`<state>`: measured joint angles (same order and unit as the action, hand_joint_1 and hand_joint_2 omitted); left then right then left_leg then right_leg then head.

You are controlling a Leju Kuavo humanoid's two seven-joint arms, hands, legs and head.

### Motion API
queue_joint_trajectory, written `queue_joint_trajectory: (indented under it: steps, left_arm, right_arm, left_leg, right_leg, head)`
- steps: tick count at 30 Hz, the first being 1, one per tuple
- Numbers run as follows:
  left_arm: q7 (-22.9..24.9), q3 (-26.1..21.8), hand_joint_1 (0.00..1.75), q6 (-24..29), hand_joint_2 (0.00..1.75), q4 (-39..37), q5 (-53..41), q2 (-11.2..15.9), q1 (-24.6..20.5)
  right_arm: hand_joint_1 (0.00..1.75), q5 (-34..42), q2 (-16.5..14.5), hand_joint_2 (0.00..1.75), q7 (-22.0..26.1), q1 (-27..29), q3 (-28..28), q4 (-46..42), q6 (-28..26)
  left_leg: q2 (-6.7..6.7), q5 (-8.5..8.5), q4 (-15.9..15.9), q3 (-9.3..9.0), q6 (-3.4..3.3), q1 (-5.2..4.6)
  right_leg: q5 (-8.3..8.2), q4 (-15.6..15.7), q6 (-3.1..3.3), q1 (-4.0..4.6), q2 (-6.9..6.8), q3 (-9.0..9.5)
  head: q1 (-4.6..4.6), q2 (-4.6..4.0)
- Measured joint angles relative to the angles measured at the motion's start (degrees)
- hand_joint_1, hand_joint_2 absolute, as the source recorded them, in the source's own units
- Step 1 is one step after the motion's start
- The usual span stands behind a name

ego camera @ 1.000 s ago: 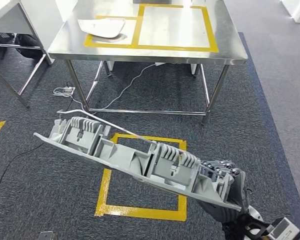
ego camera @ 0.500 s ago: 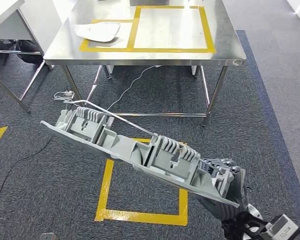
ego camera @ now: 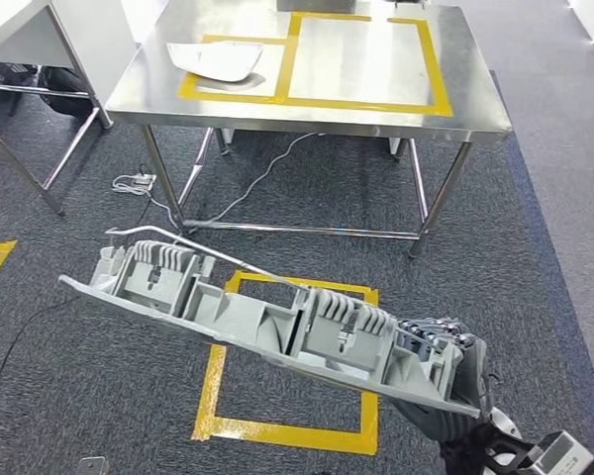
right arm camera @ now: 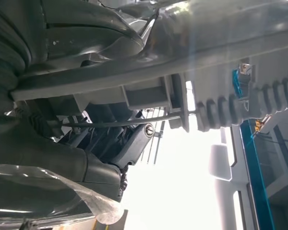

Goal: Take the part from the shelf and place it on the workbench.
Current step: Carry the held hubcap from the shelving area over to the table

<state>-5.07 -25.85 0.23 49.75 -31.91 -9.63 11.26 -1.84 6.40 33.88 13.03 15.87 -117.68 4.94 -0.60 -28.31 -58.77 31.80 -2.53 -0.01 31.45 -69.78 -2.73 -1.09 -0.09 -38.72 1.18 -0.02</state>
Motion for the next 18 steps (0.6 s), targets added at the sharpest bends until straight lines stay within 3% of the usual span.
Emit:
queue_joint_trajectory:
  steps: [2, 3, 5, 8, 9, 12, 13, 14, 16, 18]
  left_arm:
    - [0.0, 0.01, 0.0, 0.01, 1.75, 0.0, 0.0, -0.03, -0.01]
    - [0.0, 0.01, 0.0, 0.01, 1.75, 0.0, 0.0, -0.05, -0.04]
    - [0.0, 0.01, 0.0, 0.0, 1.75, 0.0, 0.0, -0.08, -0.13]
    - [0.0, 0.01, 0.0, 0.02, 1.75, 0.03, 0.0, -0.05, -0.22]
    - [0.0, 0.02, 0.0, 0.03, 1.75, 0.04, -0.01, -0.05, -0.24]
    - [0.0, 0.05, 0.0, 0.02, 1.75, 0.04, -0.01, -0.08, -0.2]
    - [0.0, 0.05, 0.0, 0.02, 1.75, 0.04, 0.0, -0.07, -0.16]
    - [0.0, 0.04, 0.0, 0.02, 1.75, 0.04, 0.0, -0.04, -0.12]
    - [0.0, 0.03, 0.0, 0.03, 1.75, 0.04, 0.0, 0.04, -0.07]
    - [0.0, 0.04, 0.0, 0.01, 1.75, 0.03, 0.0, 0.07, -0.07]
  right_arm:
    - [1.75, 0.01, 0.0, 1.75, 0.0, -0.06, 0.01, -0.01, 0.0]
    - [1.75, 0.01, 0.0, 1.75, 0.0, -0.08, 0.02, -0.01, 0.0]
    - [1.75, 0.0, 0.0, 1.75, 0.01, -0.05, 0.03, -0.02, -0.01]
    - [1.75, 0.0, -0.01, 1.75, 0.01, -0.01, 0.02, -0.02, -0.01]
    - [1.75, 0.01, -0.02, 1.75, 0.02, -0.02, 0.01, -0.02, -0.01]
    - [1.75, 0.04, -0.01, 1.75, 0.04, 0.0, -0.01, -0.02, -0.02]
    - [1.75, 0.03, -0.01, 1.75, 0.03, 0.03, -0.02, -0.01, -0.02]
    - [1.75, 0.03, -0.01, 1.75, 0.03, 0.04, -0.02, -0.01, -0.02]
    - [1.75, 0.03, -0.01, 1.75, 0.02, 0.04, -0.03, 0.0, -0.02]
    - [1.75, 0.04, -0.01, 1.75, 0.02, -0.02, -0.04, -0.01, -0.02]
  left_leg:
    - [-0.1, -0.54, -0.09, -0.55, 0.32, -0.2]
    - [-0.12, -0.72, -0.12, -0.65, 0.59, -0.26]
    - [-0.08, -0.88, -0.1, -0.66, 1.2, -0.28]
    - [0.1, -2.07, -1.57, -0.3, 2.2, -0.09]
    - [0.12, -3.44, -3.98, 0.74, 2.58, 0.01]
    - [0.14, -7.89, -14.79, 6.24, 3.45, 0.55]
    - [0.14, -7.66, -16.21, 7.22, 3.64, 0.73]
    - [0.12, -6.22, -15.36, 7.12, 3.77, 0.87]
    - [-0.53, -1.43, -8.34, 4.38, 3.92, 1.18]
    - [-2.07, 0.95, -1.97, 1.76, 3.78, 1.37]
  right_leg:
    - [-3.59, 7.56, 0.61, 0.19, 0.01, 3.39]
    - [-4.2, 9.83, 0.83, 0.32, 0.03, 4.56]
    - [-3.99, 11.05, 1.11, 0.54, 0.15, 5.29]
    - [-4.2, 11.74, 1.88, 0.17, 0.42, 5.74]
    - [-4.23, 11.98, 2.12, -0.01, 0.51, 6.0]
    - [-4.02, 12.04, 2.41, -0.09, 1.12, 6.29]
    - [-3.93, 12.02, 2.37, -0.13, 1.55, 6.39]
    - [-3.83, 12.0, 2.26, -0.21, 2.05, 6.56]
    - [-3.54, 11.98, 1.85, -0.45, 3.12, 7.03]
    - [-3.26, 11.8, 1.19, -0.44, 3.99, 7.1]
  head:
    - [-0.02, 0.0]
    - [-0.05, 0.01]
    - [-0.11, 0.01]
    - [-0.26, 0.01]
    - [-0.37, 0.01]
    - [-0.49, 0.01]
    - [-0.46, 0.02]
    - [-0.48, 0.02]
    - [-0.5, 0.01]
    - [-0.63, 0.01]
